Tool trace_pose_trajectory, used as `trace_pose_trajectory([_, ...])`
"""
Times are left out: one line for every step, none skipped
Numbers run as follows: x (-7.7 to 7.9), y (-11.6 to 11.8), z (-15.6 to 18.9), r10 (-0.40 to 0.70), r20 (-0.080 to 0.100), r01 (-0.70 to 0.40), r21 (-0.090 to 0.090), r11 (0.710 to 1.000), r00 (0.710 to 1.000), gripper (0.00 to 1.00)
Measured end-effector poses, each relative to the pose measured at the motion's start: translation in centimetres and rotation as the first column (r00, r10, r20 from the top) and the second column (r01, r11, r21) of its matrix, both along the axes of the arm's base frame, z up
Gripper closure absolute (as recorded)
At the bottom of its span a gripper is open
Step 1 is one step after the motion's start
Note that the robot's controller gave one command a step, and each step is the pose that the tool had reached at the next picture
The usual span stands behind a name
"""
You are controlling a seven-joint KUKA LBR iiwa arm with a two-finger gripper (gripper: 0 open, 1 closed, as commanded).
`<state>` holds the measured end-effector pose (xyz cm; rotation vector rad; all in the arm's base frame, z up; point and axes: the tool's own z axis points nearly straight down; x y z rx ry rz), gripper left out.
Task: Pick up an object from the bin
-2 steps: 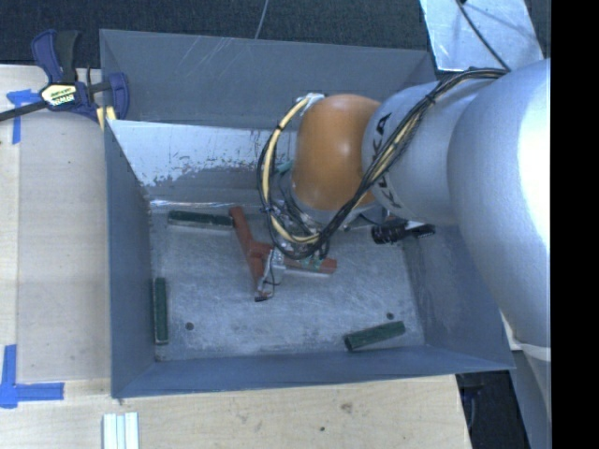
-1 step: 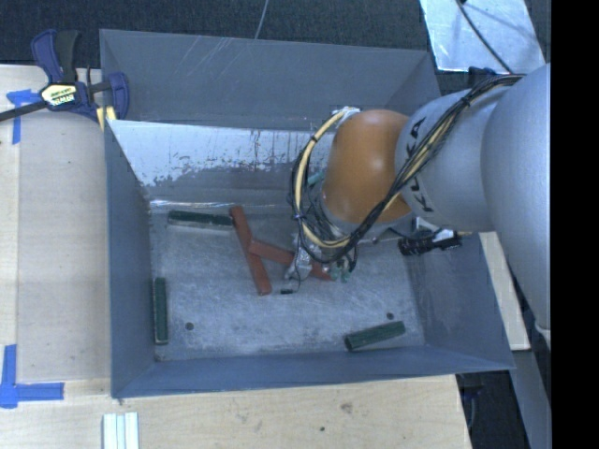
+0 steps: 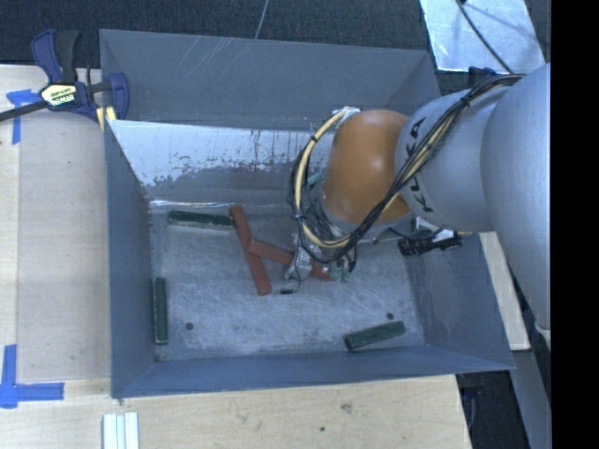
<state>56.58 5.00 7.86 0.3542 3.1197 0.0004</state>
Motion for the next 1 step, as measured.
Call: trace_pose_trajectory([2.54, 2.14, 13.25, 0.048, 0.001, -0.048, 0.0, 0.999, 0.999, 1.0])
